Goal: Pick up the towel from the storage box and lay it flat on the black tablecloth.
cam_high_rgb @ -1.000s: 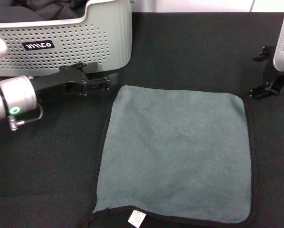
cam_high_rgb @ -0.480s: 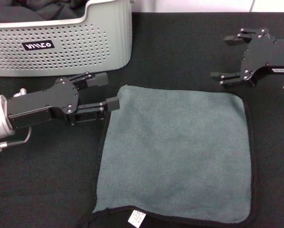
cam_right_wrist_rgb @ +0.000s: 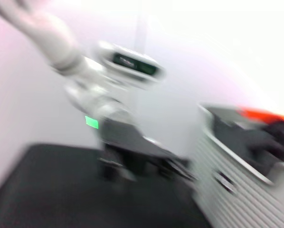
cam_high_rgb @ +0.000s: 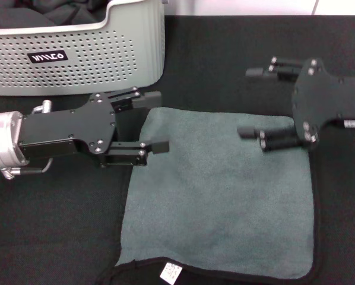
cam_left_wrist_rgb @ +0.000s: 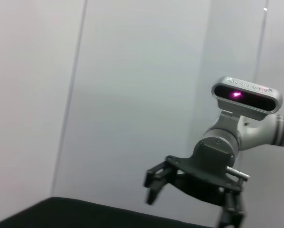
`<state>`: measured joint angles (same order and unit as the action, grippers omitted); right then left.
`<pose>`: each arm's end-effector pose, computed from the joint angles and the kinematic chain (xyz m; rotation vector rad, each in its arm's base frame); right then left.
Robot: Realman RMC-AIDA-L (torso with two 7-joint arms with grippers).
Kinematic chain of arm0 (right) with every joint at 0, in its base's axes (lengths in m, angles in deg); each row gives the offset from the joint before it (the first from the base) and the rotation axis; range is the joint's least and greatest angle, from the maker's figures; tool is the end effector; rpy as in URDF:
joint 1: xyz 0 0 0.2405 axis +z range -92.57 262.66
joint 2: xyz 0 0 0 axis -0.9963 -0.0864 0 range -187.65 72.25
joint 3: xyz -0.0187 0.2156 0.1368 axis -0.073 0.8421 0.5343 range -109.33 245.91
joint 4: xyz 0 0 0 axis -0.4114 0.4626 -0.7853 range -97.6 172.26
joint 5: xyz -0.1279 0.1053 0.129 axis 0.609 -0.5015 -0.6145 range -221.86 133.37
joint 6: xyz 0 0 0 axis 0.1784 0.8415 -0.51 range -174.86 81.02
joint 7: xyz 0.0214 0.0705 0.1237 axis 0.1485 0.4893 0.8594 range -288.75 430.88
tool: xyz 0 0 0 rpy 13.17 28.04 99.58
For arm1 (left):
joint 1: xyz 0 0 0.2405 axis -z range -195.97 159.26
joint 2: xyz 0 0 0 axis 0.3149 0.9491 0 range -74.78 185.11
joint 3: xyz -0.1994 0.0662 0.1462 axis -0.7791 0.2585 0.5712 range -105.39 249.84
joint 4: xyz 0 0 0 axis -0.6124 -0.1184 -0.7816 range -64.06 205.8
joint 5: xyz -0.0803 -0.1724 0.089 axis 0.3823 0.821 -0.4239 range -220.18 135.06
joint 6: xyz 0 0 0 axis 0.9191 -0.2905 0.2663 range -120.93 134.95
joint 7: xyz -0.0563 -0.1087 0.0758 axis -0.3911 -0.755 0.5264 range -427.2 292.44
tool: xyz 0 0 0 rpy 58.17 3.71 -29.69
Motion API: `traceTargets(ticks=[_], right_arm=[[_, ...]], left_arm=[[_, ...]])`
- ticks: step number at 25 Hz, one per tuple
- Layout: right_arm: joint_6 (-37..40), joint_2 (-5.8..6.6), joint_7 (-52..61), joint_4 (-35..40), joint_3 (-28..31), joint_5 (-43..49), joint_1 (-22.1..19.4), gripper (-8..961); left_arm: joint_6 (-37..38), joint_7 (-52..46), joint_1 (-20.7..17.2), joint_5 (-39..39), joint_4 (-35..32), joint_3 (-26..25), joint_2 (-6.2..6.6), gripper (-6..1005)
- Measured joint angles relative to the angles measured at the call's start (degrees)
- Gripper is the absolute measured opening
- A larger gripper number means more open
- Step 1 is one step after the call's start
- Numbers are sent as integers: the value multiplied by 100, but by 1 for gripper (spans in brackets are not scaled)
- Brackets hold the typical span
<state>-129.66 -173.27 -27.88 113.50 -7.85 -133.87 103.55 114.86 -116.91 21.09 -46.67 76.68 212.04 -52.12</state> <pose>0.1524 0.3137 0.0288 -2.7903 -0.2106 0.6717 -0.2541 0.2990 0.0183 -2.7827 -0.2993 -1.1847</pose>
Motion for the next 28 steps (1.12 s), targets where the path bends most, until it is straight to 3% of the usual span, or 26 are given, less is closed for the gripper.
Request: traceTargets(ticks=[7,28], right_arm=[[-1050,0,-716,-370,235,-458,19,842],[-1115,2,-1173,-721,394,-541,156,842]], left_arm=[[580,108,200,-54,-30,308,-18,861],[755,248,241,142,-28,276,6,862]])
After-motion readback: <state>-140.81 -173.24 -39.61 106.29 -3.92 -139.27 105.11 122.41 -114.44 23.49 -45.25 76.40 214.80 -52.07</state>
